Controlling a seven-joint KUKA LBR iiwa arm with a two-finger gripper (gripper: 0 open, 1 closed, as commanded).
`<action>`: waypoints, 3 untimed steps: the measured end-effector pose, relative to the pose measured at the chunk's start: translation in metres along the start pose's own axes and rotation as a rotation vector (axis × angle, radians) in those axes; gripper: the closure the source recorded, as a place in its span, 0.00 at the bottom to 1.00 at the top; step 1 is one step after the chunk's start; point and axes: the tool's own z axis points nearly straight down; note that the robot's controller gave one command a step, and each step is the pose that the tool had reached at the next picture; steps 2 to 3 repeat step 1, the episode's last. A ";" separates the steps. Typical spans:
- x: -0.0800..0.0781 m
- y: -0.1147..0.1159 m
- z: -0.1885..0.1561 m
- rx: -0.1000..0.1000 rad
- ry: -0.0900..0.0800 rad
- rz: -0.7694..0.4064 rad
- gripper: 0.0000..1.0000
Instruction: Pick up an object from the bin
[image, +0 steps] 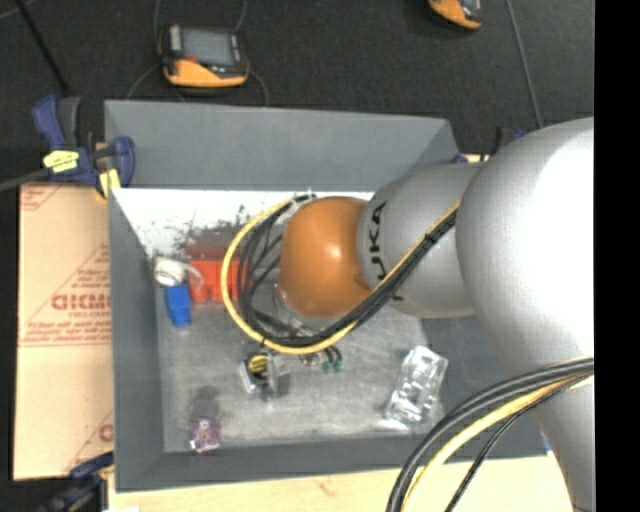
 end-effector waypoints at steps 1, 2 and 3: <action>0.004 0.012 -0.157 0.003 -0.009 -0.118 1.00; 0.004 0.012 -0.157 0.003 -0.009 -0.118 1.00; 0.004 0.012 -0.157 0.003 -0.009 -0.118 1.00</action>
Offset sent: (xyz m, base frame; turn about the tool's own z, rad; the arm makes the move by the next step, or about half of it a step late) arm -0.0097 0.0101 0.1516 -0.1186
